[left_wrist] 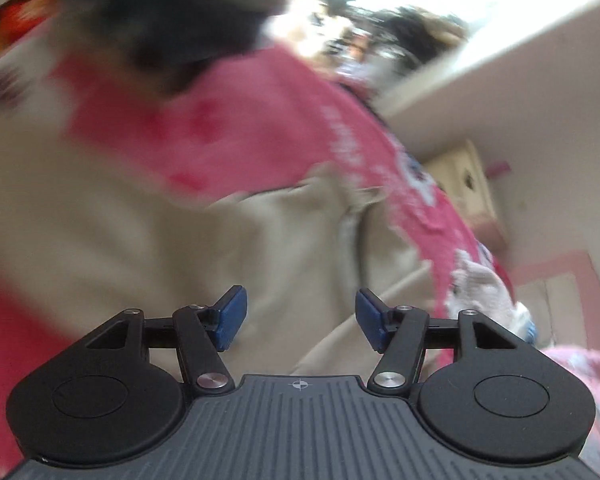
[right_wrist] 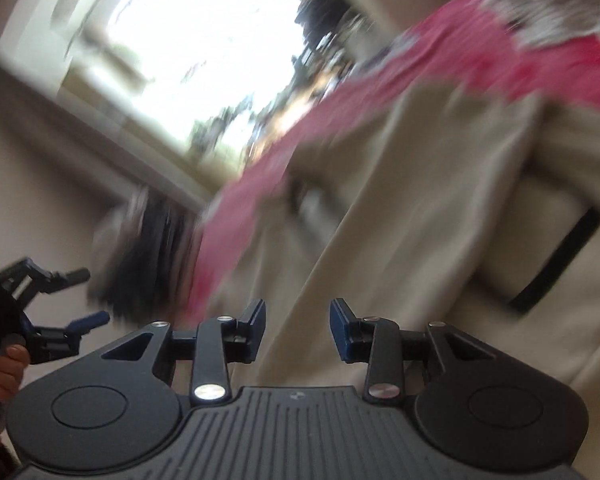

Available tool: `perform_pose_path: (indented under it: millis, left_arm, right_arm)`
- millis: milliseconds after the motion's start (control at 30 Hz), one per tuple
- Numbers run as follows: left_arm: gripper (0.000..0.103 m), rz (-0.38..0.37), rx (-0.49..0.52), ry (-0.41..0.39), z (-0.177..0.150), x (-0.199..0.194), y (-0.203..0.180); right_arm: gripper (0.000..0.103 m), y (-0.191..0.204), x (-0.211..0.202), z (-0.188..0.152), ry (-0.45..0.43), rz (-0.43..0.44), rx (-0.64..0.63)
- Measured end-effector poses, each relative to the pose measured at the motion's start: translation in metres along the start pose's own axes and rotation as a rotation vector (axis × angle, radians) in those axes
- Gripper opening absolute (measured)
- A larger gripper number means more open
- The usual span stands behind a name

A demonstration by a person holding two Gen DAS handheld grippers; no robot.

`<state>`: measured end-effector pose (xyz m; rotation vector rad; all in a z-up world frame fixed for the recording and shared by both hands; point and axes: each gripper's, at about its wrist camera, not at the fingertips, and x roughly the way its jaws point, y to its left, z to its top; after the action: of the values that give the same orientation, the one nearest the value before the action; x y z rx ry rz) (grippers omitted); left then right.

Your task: Fold clothes

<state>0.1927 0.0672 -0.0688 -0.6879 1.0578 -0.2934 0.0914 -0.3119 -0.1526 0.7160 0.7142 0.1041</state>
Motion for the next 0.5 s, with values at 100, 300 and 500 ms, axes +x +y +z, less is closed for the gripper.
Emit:
perform_pose_path:
  millis: [100, 300, 500]
  left_arm:
    - [0.060, 0.044, -0.127, -0.050, -0.030, -0.011, 0.049]
    - [0.060, 0.111, -0.378, -0.350, -0.026, -0.071, 0.130]
    - [0.065, 0.188, -0.597, -0.499, 0.018, -0.114, 0.215]
  right_arm:
    - [0.038, 0.028, 0.038, -0.029, 0.124, -0.051, -0.158]
    - [0.042, 0.049, 0.039, -0.058, 0.096, -0.136, -0.335]
    - [0.042, 0.039, 0.008, -0.051, 0.024, 0.041, -0.116]
